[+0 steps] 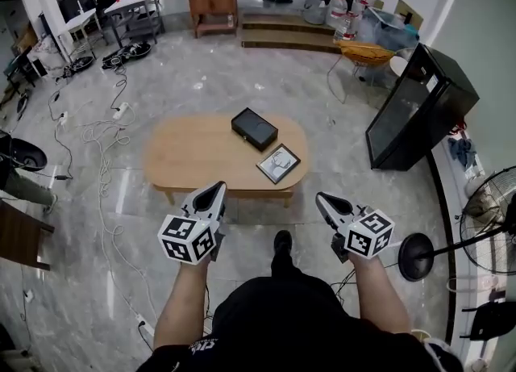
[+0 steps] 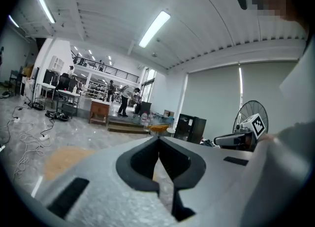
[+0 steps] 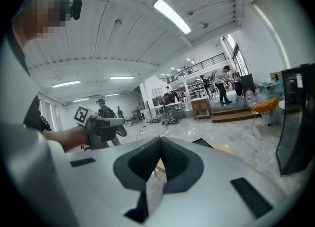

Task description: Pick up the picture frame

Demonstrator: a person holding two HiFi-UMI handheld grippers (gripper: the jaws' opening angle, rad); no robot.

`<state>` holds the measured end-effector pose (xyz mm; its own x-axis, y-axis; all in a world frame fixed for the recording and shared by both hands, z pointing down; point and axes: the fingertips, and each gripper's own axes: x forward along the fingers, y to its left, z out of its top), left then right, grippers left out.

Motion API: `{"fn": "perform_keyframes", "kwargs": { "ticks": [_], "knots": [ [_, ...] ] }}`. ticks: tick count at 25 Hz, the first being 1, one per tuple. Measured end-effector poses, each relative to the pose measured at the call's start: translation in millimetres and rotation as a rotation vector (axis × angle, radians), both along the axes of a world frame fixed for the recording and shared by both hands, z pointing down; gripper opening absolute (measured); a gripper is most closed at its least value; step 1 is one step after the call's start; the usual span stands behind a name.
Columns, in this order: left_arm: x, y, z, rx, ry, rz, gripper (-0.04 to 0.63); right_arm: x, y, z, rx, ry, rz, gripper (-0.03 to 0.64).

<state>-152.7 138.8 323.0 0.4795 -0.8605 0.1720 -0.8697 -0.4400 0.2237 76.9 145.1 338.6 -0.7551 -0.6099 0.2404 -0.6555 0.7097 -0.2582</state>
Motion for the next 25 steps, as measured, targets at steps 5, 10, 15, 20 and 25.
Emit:
{"fn": "perform_keyframes", "kwargs": {
  "ticks": [5, 10, 15, 20, 25],
  "knots": [
    [11, -80, 8, -0.037, -0.004, -0.013, 0.009, 4, -85, 4, -0.002, -0.009, -0.031, 0.005],
    [30, -151, 7, -0.074, -0.026, 0.004, 0.009, 16, -160, 15, -0.050, -0.025, -0.030, 0.005],
    [55, -198, 15, -0.109, -0.071, 0.027, 0.009, 32, -215, 25, -0.075, -0.035, -0.045, 0.005],
    [63, -238, 20, -0.129, -0.065, 0.048, 0.009, 39, -239, 35, -0.104, -0.038, -0.029, 0.005],
    [76, -276, 23, -0.127, -0.069, 0.116, 0.009, 50, -263, 44, -0.136, -0.042, 0.036, 0.005]
  ]
}}
